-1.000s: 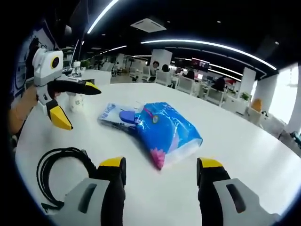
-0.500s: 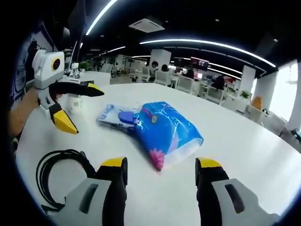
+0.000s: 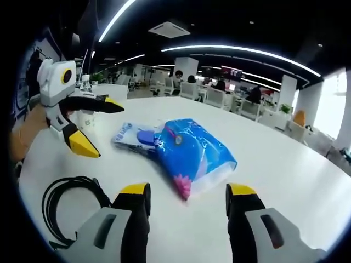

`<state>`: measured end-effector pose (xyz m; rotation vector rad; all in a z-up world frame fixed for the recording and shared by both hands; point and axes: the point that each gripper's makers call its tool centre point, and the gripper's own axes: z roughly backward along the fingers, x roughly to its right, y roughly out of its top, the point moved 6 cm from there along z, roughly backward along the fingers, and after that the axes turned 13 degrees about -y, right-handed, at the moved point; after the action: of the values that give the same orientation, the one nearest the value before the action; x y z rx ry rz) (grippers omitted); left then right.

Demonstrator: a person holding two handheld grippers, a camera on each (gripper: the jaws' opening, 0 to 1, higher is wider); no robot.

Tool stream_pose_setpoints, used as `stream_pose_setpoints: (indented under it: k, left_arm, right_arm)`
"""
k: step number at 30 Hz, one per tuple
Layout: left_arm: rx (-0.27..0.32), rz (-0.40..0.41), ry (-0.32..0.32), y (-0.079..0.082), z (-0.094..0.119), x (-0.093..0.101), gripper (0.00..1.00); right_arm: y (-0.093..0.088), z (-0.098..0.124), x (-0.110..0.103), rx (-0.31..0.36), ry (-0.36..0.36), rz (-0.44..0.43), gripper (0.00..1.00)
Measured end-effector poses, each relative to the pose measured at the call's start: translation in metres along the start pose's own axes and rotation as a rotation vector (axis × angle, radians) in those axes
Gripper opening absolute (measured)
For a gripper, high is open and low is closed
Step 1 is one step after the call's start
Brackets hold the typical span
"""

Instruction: Arrange the tabletop items into an orderly group along one side of the table until the central work area is clear of visible clutter.

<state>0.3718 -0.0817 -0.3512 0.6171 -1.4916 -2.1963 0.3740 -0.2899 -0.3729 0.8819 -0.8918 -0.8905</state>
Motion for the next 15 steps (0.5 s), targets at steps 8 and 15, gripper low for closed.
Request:
stream_pose_setpoints:
  k: [8, 15]
  left_arm:
    - [-0.003, -0.005, -0.004, 0.001, -0.006, -0.004, 0.77]
    - [0.004, 0.002, -0.005, 0.000, -0.012, -0.009, 0.75]
  right_arm:
    - [0.000, -0.002, 0.000, -0.002, 0.006, -0.012, 0.51]
    - [0.001, -0.003, -0.001, -0.002, 0.010, -0.008, 0.50]
